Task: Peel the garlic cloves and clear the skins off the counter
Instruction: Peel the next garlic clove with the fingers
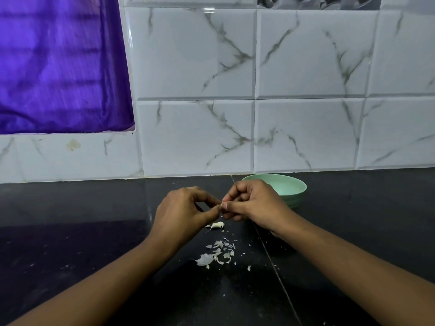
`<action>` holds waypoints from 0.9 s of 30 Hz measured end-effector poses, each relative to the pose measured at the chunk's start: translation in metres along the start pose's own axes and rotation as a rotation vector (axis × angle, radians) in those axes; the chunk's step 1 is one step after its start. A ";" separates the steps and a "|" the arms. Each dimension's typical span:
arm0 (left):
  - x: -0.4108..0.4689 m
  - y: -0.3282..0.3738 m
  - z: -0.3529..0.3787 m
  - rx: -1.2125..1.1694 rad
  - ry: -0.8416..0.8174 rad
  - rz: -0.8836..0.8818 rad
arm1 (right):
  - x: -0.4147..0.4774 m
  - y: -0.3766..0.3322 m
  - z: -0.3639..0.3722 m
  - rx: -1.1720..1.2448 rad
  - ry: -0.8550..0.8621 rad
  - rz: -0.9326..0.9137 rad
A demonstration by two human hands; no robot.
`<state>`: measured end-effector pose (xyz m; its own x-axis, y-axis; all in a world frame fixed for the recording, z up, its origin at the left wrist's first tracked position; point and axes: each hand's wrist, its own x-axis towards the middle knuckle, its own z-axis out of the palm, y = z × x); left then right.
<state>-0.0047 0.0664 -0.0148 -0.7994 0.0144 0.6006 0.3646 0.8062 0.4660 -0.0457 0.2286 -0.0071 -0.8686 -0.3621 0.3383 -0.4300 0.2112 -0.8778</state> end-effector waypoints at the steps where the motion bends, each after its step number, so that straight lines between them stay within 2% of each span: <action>1: 0.000 -0.001 0.000 -0.008 0.000 0.004 | 0.000 0.000 0.000 -0.004 -0.001 -0.006; 6: 0.002 -0.003 0.001 -0.074 0.009 -0.002 | 0.000 0.002 0.001 -0.057 -0.009 -0.058; 14: 0.003 -0.004 0.004 -0.018 0.049 0.032 | -0.004 0.006 0.008 -0.172 0.081 -0.188; 17: 0.003 -0.007 0.005 -0.004 0.046 0.001 | -0.001 0.009 0.008 -0.091 0.054 -0.159; 19: 0.003 -0.008 0.005 -0.102 0.007 -0.066 | 0.001 0.010 0.006 0.045 -0.009 -0.103; 21: 0.004 -0.007 0.004 -0.305 -0.096 -0.179 | 0.003 0.011 0.002 0.129 -0.089 -0.060; 24: 0.003 -0.003 0.007 -0.531 -0.253 -0.328 | 0.005 0.016 -0.003 0.129 -0.184 -0.042; 27: 0.004 -0.002 0.006 -0.582 -0.300 -0.400 | 0.006 0.017 -0.006 0.126 -0.207 -0.046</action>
<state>-0.0116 0.0688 -0.0174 -0.9885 0.0136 0.1509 0.1463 0.3435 0.9277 -0.0595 0.2358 -0.0179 -0.7740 -0.5499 0.3139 -0.4229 0.0801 -0.9026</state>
